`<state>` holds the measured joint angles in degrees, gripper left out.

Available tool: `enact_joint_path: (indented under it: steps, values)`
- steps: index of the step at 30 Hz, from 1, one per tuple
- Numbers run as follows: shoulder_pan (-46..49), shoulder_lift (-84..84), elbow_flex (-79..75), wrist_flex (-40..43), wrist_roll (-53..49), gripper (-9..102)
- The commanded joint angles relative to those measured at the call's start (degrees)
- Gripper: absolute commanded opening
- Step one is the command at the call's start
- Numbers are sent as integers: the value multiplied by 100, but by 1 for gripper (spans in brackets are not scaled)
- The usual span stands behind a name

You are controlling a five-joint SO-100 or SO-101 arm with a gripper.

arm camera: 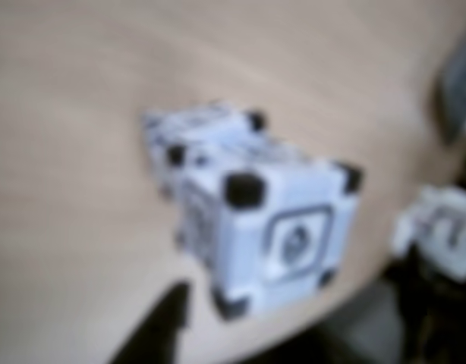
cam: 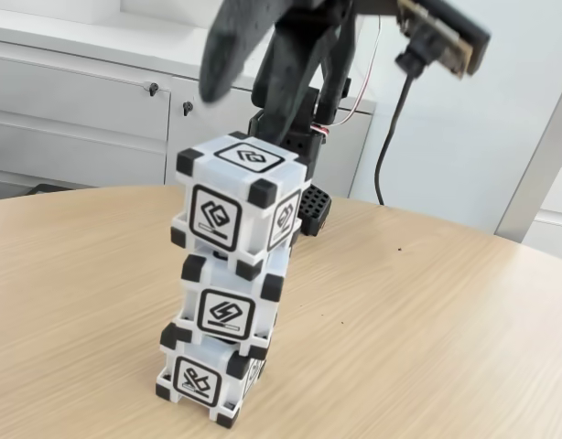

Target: Stack cubes from left to right.

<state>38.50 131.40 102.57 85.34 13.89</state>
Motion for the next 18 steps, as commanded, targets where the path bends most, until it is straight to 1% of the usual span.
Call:
enact_joint_path:
  steps: [1, 7, 10, 15, 18]
  values:
    - [-35, 316, -53, 26, 105, 33]
    - [-44, 817, -53, 26, 316, 34]
    - [-272, 1116, -79, 18, 492, 29]
    - [-1151, 1468, -62, -62, 879, 13]
    - [-1784, 1503, -62, -79, 905, 10]
